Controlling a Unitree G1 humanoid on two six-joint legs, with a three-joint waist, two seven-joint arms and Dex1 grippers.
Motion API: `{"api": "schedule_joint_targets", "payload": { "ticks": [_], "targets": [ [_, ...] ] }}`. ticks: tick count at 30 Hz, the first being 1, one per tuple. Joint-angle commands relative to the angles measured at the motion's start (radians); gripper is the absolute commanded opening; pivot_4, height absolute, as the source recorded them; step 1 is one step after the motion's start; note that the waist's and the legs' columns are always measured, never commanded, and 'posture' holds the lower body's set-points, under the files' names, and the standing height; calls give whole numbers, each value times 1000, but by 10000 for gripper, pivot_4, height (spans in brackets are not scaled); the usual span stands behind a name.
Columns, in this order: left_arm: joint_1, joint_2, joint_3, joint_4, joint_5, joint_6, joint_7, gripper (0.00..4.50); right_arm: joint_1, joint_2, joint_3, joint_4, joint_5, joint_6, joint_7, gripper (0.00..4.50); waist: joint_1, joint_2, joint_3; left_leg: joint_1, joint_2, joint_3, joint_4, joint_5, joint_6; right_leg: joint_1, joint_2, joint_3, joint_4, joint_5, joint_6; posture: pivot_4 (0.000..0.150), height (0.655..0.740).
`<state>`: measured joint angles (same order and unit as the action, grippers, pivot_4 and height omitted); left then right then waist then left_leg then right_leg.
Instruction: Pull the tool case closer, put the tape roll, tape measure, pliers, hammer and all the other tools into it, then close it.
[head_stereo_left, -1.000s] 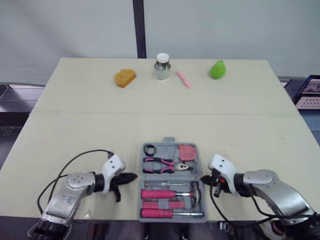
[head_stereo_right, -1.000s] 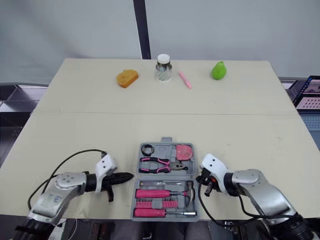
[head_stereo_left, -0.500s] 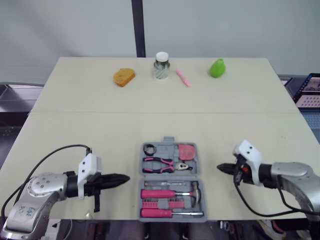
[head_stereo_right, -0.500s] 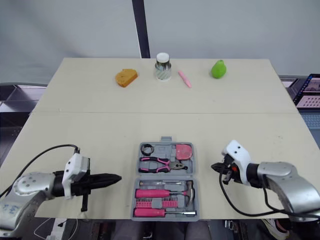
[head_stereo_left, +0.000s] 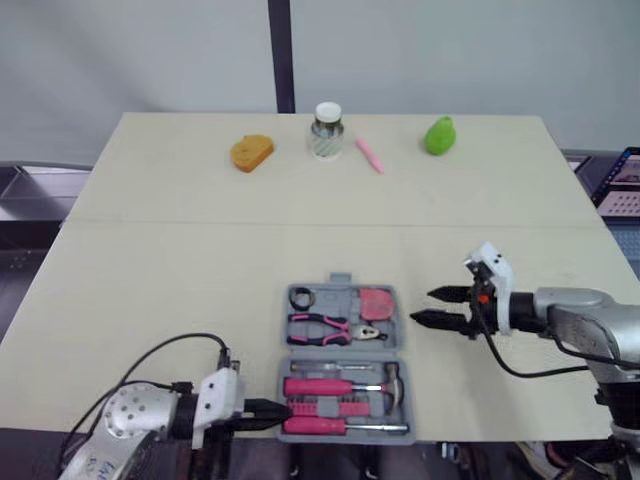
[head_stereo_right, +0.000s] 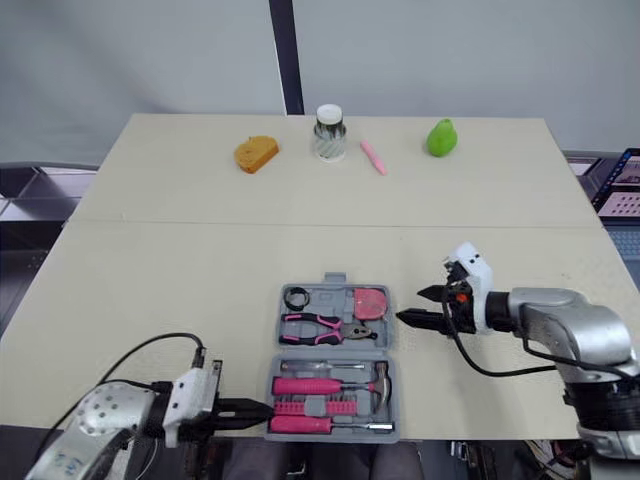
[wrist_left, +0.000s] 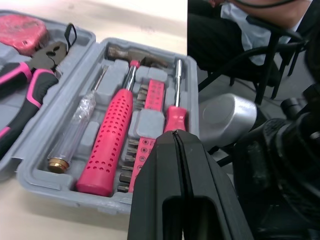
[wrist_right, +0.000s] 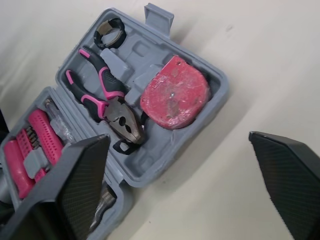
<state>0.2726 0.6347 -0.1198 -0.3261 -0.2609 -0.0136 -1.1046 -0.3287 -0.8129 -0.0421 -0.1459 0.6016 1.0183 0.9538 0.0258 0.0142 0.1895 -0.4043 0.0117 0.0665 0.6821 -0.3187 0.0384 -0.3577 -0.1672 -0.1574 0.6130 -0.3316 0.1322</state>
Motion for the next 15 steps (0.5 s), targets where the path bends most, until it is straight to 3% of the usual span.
{"api": "schedule_joint_targets", "payload": {
  "ticks": [1,7,15],
  "targets": [
    [-28,-27,-34,44,31,-55,24,0,-30,11,-14,10,41,43,5,44755,-1,0,0,-1,0,0,0,1,0,-1,0,0,0,0,0,1500,6950],
    [-79,-85,-88,124,58,-85,64,0,-65,70,-47,58,79,102,-28,44755,-2,0,0,0,-1,0,0,2,0,-1,0,-1,3,0,0,1500,6950],
    [-99,-88,-115,165,67,-90,72,0,-120,104,-72,134,97,131,-56,44755,-3,0,0,0,-1,0,0,3,0,-2,0,0,4,0,0,1500,6950]
  ]
}}
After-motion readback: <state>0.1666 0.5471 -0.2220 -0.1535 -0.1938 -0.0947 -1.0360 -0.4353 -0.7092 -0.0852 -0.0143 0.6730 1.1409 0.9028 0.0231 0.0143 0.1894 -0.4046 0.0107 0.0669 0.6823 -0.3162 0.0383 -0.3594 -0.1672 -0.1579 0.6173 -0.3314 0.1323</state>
